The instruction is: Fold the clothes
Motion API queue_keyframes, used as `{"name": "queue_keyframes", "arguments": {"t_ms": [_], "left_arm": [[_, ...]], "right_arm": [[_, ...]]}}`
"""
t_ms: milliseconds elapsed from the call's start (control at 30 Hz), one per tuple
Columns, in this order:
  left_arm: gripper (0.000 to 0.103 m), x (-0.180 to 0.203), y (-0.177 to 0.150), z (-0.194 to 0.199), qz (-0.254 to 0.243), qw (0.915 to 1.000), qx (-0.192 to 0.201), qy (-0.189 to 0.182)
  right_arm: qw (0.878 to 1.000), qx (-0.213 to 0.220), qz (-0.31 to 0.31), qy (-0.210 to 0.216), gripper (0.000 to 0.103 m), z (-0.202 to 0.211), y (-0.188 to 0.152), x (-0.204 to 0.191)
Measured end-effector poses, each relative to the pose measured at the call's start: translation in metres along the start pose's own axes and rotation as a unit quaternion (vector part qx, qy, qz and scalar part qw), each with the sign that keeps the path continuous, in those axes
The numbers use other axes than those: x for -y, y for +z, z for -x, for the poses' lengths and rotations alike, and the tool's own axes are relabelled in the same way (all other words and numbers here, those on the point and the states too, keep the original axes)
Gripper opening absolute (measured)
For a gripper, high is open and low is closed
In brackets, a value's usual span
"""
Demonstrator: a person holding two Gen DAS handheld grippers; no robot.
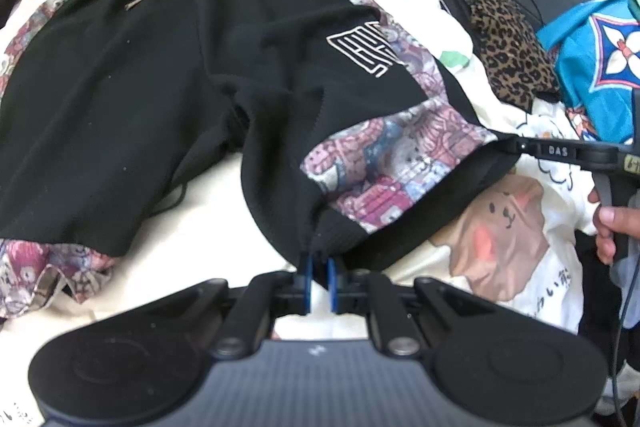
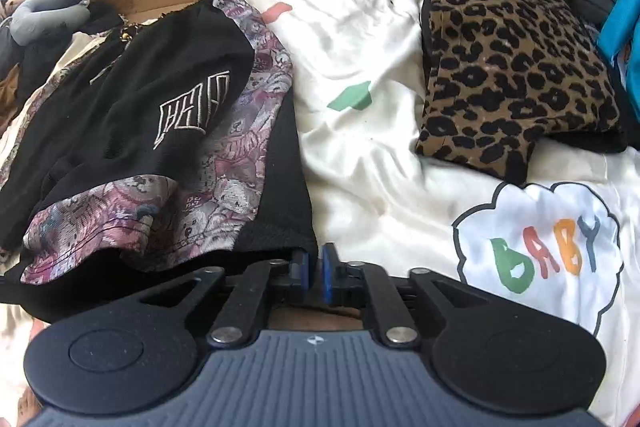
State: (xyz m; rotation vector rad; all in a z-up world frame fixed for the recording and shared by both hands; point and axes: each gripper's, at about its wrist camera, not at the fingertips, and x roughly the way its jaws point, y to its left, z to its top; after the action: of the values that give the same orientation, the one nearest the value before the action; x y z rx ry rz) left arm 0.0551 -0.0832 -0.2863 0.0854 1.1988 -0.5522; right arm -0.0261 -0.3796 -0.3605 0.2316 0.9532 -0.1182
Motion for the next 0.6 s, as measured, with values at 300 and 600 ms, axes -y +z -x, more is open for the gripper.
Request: {"name": "queue_keyframes", "arguments": {"t_ms": [300,600], "left_arm": [[0.008,-0.003,-0.001,0.0,0.0,1.0,0.002,-0.002],[0.008,-0.005,-0.003,0.002,0.002,1.0,0.005,-0.007]], "right_arm": [[0.995,0.011,0.097,0.003,0.047,0.005,-0.006,-0.034],[0.979,0.025,0.201,-0.034,0.047,0.004,0.004,-0.068]]}}
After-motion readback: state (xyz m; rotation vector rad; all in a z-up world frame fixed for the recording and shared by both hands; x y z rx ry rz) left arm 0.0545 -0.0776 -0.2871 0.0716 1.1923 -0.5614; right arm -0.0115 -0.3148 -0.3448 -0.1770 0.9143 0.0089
